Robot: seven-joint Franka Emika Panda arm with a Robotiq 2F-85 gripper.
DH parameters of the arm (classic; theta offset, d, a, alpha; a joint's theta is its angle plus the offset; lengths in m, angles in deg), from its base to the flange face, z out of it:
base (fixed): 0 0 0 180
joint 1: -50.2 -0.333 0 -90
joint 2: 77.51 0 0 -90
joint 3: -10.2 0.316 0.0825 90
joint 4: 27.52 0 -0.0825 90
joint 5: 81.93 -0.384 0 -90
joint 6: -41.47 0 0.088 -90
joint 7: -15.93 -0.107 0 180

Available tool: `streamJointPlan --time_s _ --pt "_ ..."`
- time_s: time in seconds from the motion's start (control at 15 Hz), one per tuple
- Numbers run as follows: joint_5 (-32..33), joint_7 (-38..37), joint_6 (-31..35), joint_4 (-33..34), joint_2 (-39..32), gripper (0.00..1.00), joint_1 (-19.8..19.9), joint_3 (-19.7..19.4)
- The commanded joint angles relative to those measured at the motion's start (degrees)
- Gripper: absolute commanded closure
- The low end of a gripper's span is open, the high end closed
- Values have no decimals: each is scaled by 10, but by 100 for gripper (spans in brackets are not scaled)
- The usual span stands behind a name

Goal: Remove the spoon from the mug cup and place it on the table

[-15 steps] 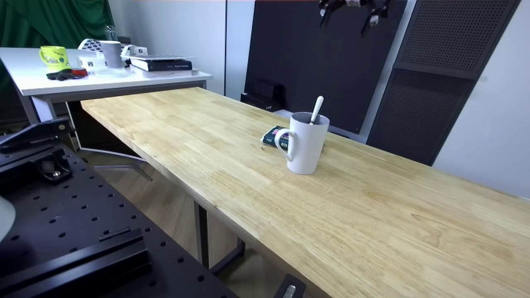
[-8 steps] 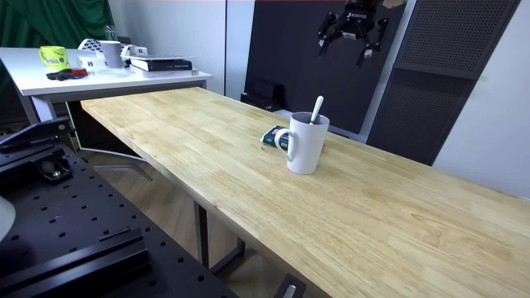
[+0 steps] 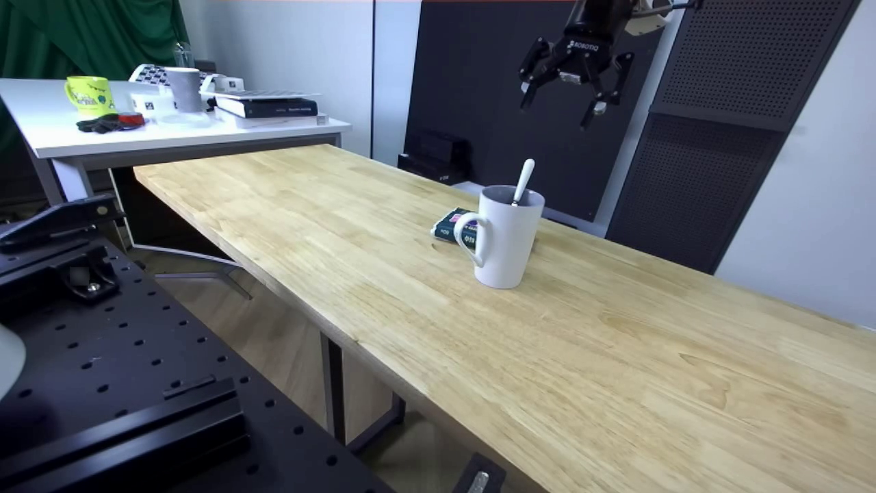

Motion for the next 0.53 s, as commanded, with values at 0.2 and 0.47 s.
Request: streamJointPlan --time_s 0.2,0.47 --pt "3 3 -2 -13 0 0 8 4" --pt "3 5 -2 -16 1 0 9 4"
